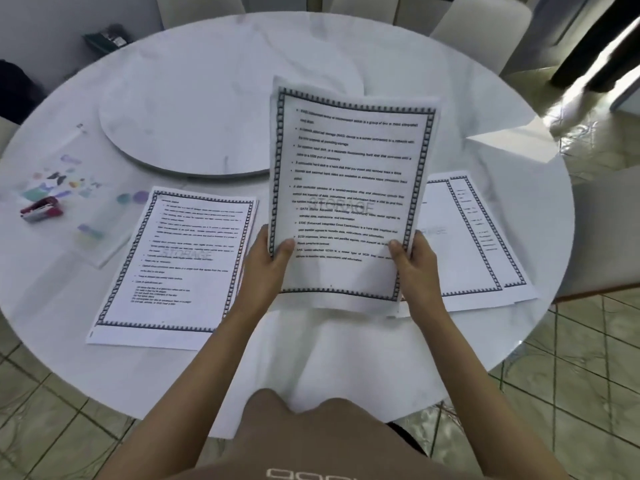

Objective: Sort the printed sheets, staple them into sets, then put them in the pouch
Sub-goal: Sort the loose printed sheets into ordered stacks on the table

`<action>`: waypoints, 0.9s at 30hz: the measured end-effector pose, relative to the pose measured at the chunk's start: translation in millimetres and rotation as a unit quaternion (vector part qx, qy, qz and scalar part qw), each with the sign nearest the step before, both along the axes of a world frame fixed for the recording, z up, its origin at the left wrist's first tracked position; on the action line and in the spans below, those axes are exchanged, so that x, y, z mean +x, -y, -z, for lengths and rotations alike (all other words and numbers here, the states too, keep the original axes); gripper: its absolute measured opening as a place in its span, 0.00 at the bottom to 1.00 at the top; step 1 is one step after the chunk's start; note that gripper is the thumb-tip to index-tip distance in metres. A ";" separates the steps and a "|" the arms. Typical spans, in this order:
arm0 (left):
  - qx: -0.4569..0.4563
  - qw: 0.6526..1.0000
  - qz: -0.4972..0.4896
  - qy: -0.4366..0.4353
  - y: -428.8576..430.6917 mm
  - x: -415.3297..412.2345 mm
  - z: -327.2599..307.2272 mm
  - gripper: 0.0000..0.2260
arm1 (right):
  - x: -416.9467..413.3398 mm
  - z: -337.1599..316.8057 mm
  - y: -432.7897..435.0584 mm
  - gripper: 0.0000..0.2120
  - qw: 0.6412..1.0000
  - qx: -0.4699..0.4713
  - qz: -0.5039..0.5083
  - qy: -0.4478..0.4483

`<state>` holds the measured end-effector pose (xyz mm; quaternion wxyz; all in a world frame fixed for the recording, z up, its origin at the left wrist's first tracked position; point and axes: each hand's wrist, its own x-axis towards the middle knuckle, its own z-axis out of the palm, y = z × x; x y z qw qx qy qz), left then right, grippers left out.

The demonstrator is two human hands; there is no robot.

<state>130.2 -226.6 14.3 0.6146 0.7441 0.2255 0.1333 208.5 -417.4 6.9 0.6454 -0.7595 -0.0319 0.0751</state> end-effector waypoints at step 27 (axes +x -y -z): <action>0.016 0.974 0.020 -0.223 138.7 99.9 40.3 0.17 | 108.6 46.9 128.3 0.21 0.924 -0.366 0.056 -0.099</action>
